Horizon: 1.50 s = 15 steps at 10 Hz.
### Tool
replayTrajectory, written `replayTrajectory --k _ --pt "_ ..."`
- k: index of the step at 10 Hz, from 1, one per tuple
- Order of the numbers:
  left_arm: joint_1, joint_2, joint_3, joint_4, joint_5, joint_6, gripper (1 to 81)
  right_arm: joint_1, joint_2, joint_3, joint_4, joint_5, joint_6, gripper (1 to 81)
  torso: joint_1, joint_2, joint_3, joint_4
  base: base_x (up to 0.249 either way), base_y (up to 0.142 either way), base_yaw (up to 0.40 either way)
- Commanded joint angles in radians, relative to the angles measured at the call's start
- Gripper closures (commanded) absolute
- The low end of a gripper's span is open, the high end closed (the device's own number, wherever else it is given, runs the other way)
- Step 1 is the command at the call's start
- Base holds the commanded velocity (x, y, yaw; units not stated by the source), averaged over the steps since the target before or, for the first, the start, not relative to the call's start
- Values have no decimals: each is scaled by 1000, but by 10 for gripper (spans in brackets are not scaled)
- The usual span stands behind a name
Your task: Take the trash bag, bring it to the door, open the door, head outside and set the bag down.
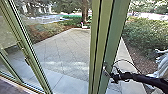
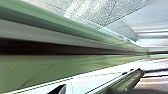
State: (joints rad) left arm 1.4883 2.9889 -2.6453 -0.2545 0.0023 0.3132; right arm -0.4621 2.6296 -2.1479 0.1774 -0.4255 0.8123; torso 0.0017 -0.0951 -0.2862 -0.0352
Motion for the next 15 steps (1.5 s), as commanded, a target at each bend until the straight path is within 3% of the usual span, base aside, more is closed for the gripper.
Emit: replayTrajectory --k 1,5,10,13,15 --pt "-23 -1 4 -6 77 4 811 53 -16 -41 -13 -142 70 10 0 0 0 0 92 0 0" --pt "-21 -2 4 -8 76 4 811 75 -83 -4 -1 -142 70 10 2 2 -2 0 92 0 0" --pt "-18 -1 4 -6 76 4 811 125 -230 89 8 -147 61 10 6 5 -4 1 55 0 0" --pt "-12 -2 4 1 76 4 811 182 -374 206 -19 -151 54 10 8 7 -5 2 0 0 0" --pt "-12 -1 4 3 76 7 811 245 -428 228 -79 -162 56 10 9 8 -6 3 0 0 0"
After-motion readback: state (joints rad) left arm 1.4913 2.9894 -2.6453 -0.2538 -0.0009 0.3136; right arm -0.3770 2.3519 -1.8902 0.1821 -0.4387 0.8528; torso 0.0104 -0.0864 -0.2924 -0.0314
